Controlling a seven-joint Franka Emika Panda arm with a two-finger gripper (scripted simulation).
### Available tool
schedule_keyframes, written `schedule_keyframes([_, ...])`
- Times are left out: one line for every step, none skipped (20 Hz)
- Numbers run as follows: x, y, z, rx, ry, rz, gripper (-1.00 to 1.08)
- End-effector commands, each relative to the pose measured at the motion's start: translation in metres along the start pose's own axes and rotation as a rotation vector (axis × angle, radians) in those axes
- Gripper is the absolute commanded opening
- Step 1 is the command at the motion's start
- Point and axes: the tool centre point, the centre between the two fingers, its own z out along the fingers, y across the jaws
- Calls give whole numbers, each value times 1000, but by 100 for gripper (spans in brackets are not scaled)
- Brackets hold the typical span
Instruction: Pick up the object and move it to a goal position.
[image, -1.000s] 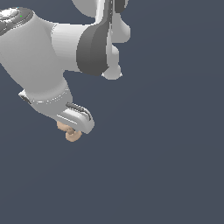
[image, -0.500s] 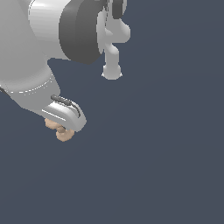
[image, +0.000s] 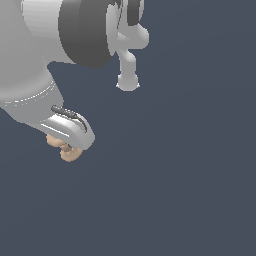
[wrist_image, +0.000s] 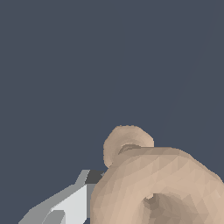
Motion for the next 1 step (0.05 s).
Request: schedule_keyframes([0, 0, -1, 0, 0, 0, -100])
